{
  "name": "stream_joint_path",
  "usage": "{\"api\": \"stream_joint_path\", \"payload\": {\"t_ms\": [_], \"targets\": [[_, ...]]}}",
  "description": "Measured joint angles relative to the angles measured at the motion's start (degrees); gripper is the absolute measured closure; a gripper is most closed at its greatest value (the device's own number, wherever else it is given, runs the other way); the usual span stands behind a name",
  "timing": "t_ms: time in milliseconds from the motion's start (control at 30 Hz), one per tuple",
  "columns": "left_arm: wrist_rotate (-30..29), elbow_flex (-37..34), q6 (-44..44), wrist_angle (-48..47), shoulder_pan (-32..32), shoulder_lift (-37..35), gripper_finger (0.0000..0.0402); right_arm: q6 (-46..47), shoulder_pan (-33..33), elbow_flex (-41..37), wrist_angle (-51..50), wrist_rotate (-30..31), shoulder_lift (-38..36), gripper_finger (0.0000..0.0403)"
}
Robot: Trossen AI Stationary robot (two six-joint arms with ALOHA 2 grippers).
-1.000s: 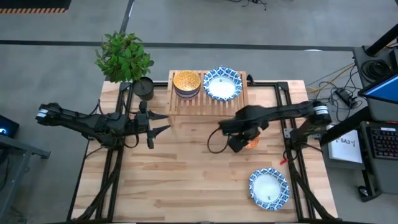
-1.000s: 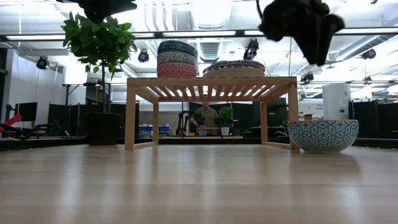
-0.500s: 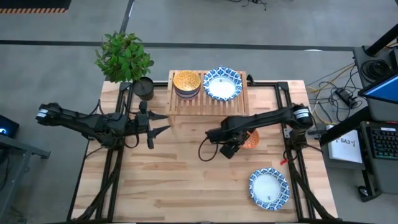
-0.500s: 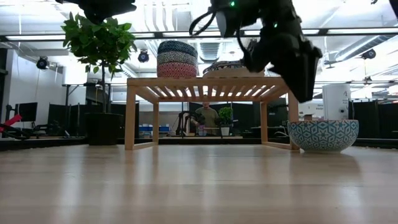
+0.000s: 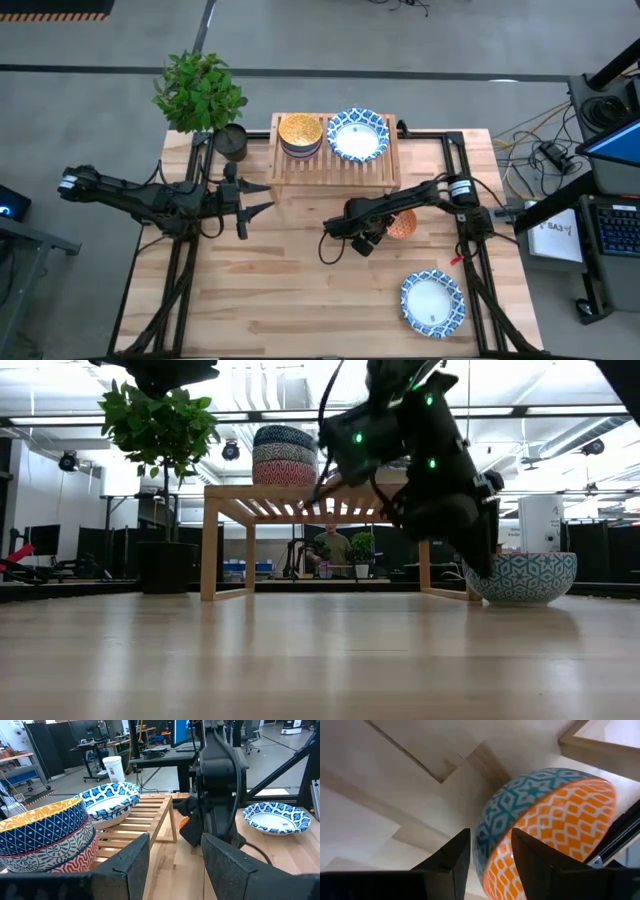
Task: Place and stack bowls onto a shelf
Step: Stack the orange bowl on top of the yellow bowl on the shelf
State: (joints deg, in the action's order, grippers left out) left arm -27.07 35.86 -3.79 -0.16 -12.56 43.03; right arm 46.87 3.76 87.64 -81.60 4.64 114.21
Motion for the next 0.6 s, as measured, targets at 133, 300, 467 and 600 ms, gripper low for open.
{"api": "stream_joint_path", "payload": {"t_ms": [133,300,467,600], "targets": [[0.00,0.00,0.00,0.00,0.00,0.00,0.0239,-0.72,0.17,-0.04,-0.01,0.76,2.26,0.0300],[0.00,0.00,0.00,0.02,0.00,0.00,0.0239,-1.07,1.09,-0.07,-0.27,2.64,2.68,0.0370],[0.00,0.00,0.00,0.02,0.00,0.00,0.0239,0.06,2.00,-0.11,-0.47,0.23,1.12,0.0387],[-0.51,0.00,0.00,0.04,0.00,0.00,0.0239,0.05,3.31,-0.11,0.15,-5.79,-1.20,0.0388]]}}
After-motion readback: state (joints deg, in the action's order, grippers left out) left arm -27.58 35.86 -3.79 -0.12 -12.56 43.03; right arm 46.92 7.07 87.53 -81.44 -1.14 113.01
